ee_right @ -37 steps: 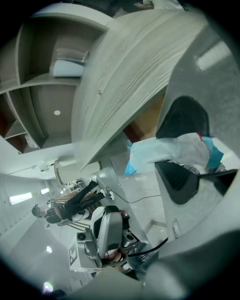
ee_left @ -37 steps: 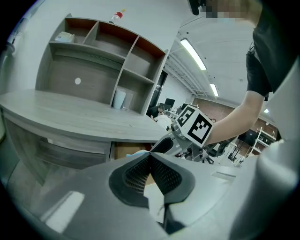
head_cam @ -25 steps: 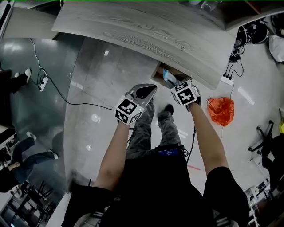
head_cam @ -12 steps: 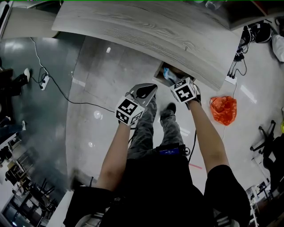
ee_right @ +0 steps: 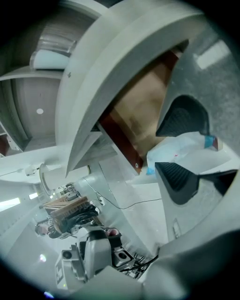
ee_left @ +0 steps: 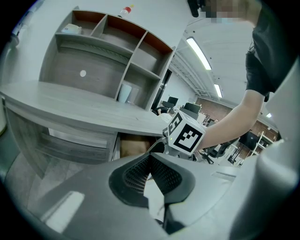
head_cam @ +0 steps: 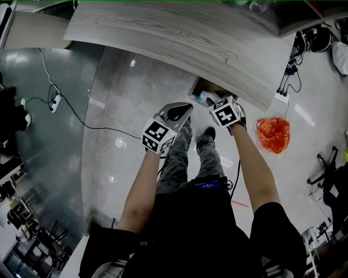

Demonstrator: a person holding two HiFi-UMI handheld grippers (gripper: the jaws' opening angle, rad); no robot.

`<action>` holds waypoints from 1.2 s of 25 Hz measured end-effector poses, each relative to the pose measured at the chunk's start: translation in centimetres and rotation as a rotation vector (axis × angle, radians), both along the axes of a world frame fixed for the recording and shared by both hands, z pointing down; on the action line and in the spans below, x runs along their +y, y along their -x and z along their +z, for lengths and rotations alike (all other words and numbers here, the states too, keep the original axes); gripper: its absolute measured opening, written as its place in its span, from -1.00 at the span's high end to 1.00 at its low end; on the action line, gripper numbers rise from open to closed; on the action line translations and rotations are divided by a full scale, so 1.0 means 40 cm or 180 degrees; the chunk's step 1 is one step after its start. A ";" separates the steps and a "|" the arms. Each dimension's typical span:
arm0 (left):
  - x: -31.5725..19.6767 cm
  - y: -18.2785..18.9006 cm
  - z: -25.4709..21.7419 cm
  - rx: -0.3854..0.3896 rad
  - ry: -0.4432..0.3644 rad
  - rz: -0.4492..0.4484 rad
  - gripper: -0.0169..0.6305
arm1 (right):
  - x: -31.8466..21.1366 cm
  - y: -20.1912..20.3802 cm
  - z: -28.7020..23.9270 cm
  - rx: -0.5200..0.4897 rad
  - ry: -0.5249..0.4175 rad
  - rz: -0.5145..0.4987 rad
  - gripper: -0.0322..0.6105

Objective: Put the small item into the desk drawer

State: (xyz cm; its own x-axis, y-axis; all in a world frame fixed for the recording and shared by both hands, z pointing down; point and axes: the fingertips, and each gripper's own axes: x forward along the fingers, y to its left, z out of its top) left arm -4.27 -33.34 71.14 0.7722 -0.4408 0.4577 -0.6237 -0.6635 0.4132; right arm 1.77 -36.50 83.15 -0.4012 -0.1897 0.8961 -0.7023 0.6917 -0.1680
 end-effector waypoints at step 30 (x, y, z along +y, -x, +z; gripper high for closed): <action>0.053 -0.101 -0.251 -0.0047 -0.0366 0.0184 0.94 | 0.084 -0.193 -0.421 -0.0345 -0.0660 0.0416 0.90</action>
State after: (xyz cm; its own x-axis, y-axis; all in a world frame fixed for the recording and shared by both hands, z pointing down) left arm -0.22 -31.22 61.11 0.7913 -0.4460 0.4182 -0.5886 -0.7409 0.3234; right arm 9.50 -33.15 66.30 -0.4528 -0.4213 0.7858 -0.7735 0.6239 -0.1112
